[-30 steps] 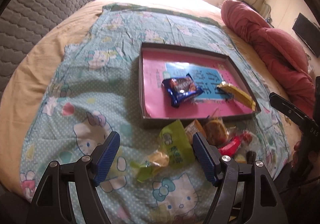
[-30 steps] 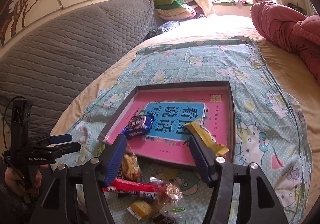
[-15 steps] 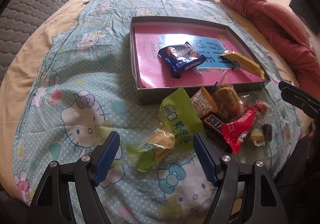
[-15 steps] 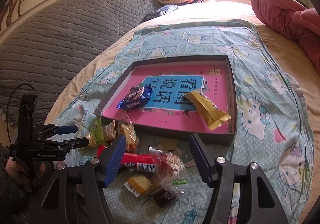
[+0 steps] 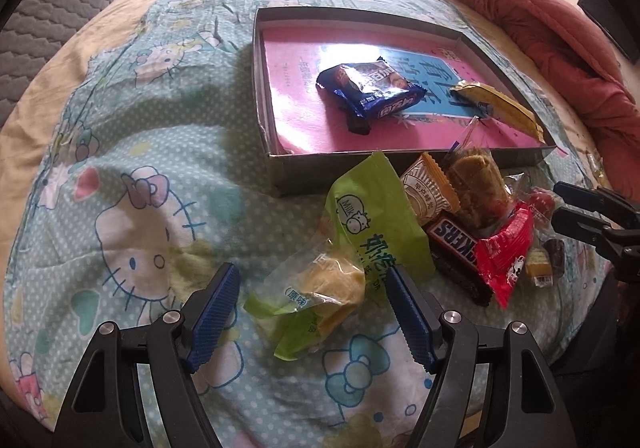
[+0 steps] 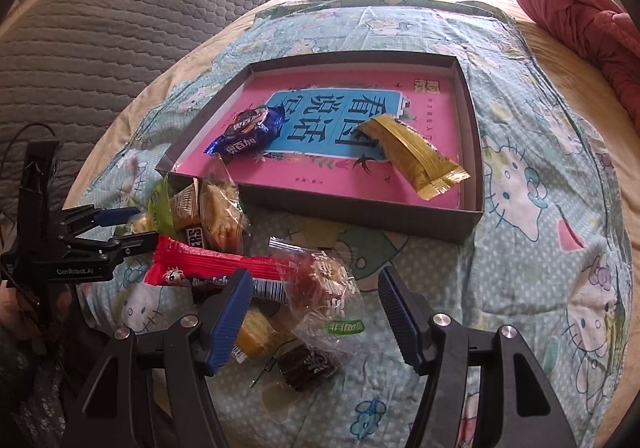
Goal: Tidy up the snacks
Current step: 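Grasp the green bread bag with the left gripper while the right gripper grasps the clear pastry bag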
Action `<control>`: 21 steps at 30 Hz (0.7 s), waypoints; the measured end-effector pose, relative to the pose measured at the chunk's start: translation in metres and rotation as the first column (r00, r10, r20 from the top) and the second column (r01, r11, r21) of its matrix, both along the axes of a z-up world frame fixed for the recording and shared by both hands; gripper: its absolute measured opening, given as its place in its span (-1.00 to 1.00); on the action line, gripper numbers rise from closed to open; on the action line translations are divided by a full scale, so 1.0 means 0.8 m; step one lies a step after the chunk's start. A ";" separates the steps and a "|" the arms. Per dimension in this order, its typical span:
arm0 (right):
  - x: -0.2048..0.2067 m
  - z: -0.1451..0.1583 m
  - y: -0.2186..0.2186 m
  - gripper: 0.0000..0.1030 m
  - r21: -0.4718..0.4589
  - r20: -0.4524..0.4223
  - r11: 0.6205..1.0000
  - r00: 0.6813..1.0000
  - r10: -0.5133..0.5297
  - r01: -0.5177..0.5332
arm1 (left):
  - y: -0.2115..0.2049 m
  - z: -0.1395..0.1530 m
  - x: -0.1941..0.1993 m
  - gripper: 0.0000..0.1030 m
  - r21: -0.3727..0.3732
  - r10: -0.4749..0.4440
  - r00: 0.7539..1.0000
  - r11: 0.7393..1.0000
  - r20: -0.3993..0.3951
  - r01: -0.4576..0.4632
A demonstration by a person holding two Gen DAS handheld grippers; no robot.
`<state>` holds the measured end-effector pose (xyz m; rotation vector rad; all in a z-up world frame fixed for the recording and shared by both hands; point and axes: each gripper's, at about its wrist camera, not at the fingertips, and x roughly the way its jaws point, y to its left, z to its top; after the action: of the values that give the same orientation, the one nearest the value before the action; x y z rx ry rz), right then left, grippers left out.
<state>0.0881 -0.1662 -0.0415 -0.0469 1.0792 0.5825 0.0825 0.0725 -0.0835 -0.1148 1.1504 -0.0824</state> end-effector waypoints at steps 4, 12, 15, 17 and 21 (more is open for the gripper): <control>0.008 -0.013 -0.002 0.17 0.000 -0.033 1.000 0.999 -0.010 0.010 | -0.003 -0.005 0.004 0.49 0.003 -0.011 1.000 1.000 0.000 0.011; 0.011 -0.024 0.010 -0.21 -0.015 -0.045 0.999 0.998 0.039 -0.040 | -0.005 -0.007 0.008 0.21 -0.014 -0.018 1.000 1.000 0.008 0.018; 0.009 -0.020 0.008 -0.23 0.003 -0.037 0.999 0.999 0.040 -0.040 | -0.005 -0.007 0.008 -0.08 -0.023 -0.028 1.000 0.999 0.006 0.028; 0.008 -0.016 0.003 -0.24 0.025 -0.040 0.999 0.999 0.029 -0.028 | -0.006 -0.005 0.007 -0.24 -0.046 -0.036 0.999 0.998 0.007 0.036; 0.008 -0.008 -0.006 -0.24 0.065 -0.035 0.998 0.999 0.004 -0.001 | -0.009 -0.002 0.004 -0.36 -0.054 -0.044 0.999 0.998 0.014 0.045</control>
<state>0.0947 -0.1706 -0.0476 0.0188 1.0942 0.6223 0.0854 0.0655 -0.0850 -0.1364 1.1389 -0.1535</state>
